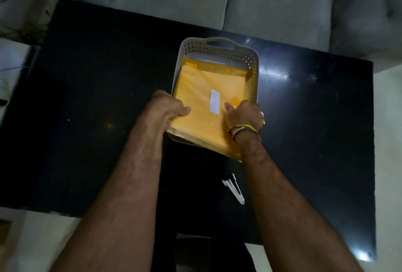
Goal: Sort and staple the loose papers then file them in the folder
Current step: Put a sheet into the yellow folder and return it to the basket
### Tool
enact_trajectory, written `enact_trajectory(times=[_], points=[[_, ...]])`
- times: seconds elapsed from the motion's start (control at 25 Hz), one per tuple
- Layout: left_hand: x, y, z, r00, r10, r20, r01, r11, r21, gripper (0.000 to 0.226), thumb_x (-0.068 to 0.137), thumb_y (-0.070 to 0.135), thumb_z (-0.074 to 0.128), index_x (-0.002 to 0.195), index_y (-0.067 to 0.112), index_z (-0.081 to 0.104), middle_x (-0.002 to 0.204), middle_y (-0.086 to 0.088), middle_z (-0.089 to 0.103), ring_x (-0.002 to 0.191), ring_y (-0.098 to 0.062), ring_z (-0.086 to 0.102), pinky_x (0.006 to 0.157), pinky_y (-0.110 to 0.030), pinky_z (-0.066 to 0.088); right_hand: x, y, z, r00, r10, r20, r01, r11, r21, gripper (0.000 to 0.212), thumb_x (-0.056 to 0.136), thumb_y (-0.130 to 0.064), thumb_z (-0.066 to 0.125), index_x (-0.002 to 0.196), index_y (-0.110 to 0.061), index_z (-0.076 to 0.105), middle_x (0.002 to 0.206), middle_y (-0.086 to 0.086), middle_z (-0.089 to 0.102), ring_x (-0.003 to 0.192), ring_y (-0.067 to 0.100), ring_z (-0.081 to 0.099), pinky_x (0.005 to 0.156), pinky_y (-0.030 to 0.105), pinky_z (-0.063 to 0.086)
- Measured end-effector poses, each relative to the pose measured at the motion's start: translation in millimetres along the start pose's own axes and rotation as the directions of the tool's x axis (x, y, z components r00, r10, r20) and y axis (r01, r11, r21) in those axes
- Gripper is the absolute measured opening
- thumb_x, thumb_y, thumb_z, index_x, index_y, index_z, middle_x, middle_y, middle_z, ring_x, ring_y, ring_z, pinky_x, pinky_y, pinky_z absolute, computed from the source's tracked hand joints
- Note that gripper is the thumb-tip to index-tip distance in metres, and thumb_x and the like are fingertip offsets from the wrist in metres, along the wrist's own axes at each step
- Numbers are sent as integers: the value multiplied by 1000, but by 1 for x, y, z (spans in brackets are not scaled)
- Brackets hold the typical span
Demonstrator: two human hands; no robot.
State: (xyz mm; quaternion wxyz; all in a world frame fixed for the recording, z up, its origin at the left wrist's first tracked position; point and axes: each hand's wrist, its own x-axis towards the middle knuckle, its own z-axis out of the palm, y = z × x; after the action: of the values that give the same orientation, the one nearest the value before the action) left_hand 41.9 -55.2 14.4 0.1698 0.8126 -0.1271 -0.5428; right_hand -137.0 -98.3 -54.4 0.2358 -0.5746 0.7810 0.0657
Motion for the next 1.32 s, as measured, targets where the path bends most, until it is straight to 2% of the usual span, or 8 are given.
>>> enact_trajectory(times=[0.12, 0.28, 0.4, 0.6, 0.8, 1.04, 1.24, 1.32], points=[[-33, -6, -7, 983, 174, 67, -162, 974, -156, 39, 80, 9, 74, 116, 16, 61, 101, -2, 65, 96, -22, 62, 87, -40, 51, 5, 9, -24, 985, 161, 59, -171, 945, 280, 53, 100, -45, 39, 128, -3, 55, 135, 21, 51, 125, 39, 48, 101, 45, 40], [-60, -10, -17, 910, 390, 145, -322, 881, -347, 45, 78, 5, 74, 119, 18, 62, 104, -4, 72, 93, -20, 69, 79, -37, 57, 4, 27, -48, 938, 154, 309, -304, 792, 530, 51, 92, -41, 58, 126, -2, 60, 127, 10, 60, 110, 29, 59, 90, 35, 47], [-51, -12, -37, 929, 326, 178, -272, 923, -273, 42, 75, 11, 76, 115, 19, 65, 103, -4, 72, 95, -21, 67, 77, -36, 54, -4, 36, -66, 920, 198, 338, -367, 739, 566, 52, 81, -42, 73, 118, -6, 64, 114, 7, 65, 89, 26, 60, 79, 36, 48], [-32, -34, -71, 888, -24, 459, -51, 987, 150, 80, 39, 33, 93, 111, 10, 67, 102, -9, 73, 103, -27, 66, 90, -42, 52, -19, 35, -111, 924, 79, 375, -205, 928, 312, 49, 82, -37, 74, 116, -4, 62, 114, 13, 65, 86, 27, 59, 82, 39, 48], [-38, -37, -72, 845, 89, 528, -163, 982, 95, 75, 44, 39, 89, 111, 11, 68, 105, -9, 72, 102, -26, 67, 89, -41, 52, -15, 28, -138, 949, -4, 316, -129, 908, 398, 45, 78, -38, 78, 113, -12, 65, 107, 8, 65, 94, 28, 62, 88, 43, 52], [11, -30, -33, 939, 253, 234, -255, 967, -22, 57, 72, 10, 80, 122, 21, 54, 111, -4, 69, 106, -21, 63, 90, -47, 51, 7, 27, -93, 995, -10, 103, -52, 814, 579, 32, 82, -24, 74, 111, -12, 64, 103, 4, 66, 92, 24, 64, 81, 43, 56], [62, -61, 44, 953, 237, -191, -86, 812, 578, 42, 79, 20, 76, 115, 14, 55, 113, -10, 63, 102, -28, 61, 77, -39, 51, 10, 23, 7, 988, 60, 145, -112, 917, 383, 51, 83, -10, 69, 128, 1, 48, 129, 20, 55, 119, 37, 54, 93, 42, 44], [67, -64, 60, 907, 302, -294, -55, 777, 627, 40, 82, 19, 74, 116, 13, 53, 111, -12, 63, 98, -28, 63, 71, -38, 51, 11, 19, 21, 992, 117, 56, -129, 935, 331, 49, 89, -9, 63, 131, -1, 39, 133, 22, 52, 121, 41, 51, 95, 46, 44]])
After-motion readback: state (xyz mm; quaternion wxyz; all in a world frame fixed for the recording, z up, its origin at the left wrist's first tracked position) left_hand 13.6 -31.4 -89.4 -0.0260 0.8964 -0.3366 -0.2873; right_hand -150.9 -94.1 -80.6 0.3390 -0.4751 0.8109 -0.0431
